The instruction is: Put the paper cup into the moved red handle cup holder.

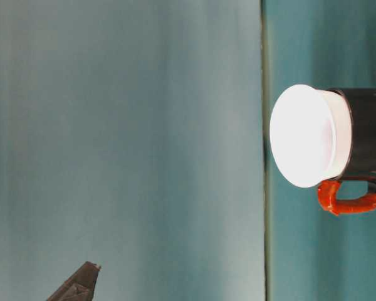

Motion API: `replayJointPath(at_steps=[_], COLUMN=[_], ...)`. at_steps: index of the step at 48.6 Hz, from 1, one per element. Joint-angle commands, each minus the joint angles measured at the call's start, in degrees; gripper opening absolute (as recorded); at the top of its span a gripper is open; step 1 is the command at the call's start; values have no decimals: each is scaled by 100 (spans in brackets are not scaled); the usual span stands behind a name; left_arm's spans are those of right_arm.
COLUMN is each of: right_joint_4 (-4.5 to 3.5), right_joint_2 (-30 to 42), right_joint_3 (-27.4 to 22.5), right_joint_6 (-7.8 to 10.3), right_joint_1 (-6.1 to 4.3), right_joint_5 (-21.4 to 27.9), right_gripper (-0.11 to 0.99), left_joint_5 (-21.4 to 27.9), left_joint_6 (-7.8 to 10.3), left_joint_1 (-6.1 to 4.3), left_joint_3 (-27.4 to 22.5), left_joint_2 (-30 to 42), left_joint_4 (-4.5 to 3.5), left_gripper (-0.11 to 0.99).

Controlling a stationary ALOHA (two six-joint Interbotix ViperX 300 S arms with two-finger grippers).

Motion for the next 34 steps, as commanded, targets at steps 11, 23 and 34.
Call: replayJointPath(at_steps=[11, 23, 34], right_joint_4=[-9, -9, -18], right_joint_2=[35, 35, 35], right_joint_3=[-44, -26, 0], right_joint_6=[26, 35, 35], right_joint_1=[-9, -9, -9], right_joint_5=[-26, -26, -26], right_gripper=[87, 87, 87], left_joint_5=[-26, -35, -26], left_joint_6=[-9, -9, -18], left_joint_1=[9, 9, 9], left_joint_3=[-88, -79, -79], left_joint_2=[-9, -18, -18], left_joint_4=[9, 9, 9], left_gripper=[93, 93, 93])
